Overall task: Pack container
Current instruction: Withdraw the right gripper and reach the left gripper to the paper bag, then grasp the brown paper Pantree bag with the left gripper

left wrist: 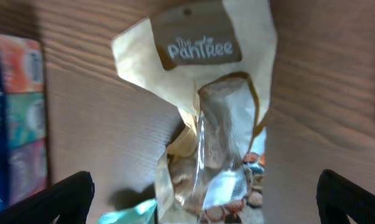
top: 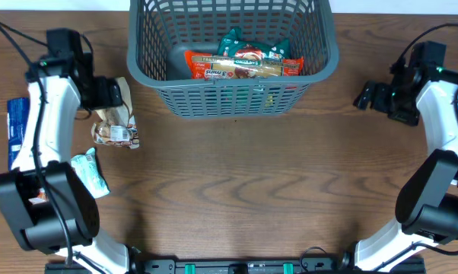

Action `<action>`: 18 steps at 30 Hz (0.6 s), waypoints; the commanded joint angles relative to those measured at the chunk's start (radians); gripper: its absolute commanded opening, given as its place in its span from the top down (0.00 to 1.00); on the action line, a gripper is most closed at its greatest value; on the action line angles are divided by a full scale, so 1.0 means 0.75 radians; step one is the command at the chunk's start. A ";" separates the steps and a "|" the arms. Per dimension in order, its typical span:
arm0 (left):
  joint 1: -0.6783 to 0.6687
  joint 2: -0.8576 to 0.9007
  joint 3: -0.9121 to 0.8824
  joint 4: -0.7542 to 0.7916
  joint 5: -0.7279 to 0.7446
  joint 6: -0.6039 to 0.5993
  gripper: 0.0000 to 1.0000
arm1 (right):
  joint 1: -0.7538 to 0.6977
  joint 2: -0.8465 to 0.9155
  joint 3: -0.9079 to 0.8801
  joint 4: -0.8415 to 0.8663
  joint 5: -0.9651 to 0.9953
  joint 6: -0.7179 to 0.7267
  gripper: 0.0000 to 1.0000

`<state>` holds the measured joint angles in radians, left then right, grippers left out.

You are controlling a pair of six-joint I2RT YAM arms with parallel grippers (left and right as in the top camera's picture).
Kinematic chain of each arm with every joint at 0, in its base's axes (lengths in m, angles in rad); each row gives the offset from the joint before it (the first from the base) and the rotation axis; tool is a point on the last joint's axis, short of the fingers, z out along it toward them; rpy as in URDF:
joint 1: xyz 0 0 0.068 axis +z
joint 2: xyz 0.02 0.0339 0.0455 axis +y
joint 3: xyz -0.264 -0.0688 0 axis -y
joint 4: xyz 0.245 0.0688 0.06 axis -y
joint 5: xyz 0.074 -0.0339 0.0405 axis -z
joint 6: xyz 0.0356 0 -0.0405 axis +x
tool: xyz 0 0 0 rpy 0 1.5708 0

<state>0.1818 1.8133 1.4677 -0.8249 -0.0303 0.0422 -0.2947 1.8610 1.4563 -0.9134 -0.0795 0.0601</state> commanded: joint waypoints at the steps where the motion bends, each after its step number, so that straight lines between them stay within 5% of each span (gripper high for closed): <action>1: 0.007 0.021 -0.065 0.055 -0.013 0.011 0.01 | 0.009 0.000 -0.031 0.021 -0.010 -0.019 0.01; 18: 0.007 0.359 -0.085 0.132 -0.004 -0.019 0.01 | 0.011 0.000 -0.042 0.026 -0.009 -0.063 0.01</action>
<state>0.1818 2.0560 1.4124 -0.7258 -0.0219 0.0319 -0.2932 1.8610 1.4292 -0.8963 -0.0799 0.0326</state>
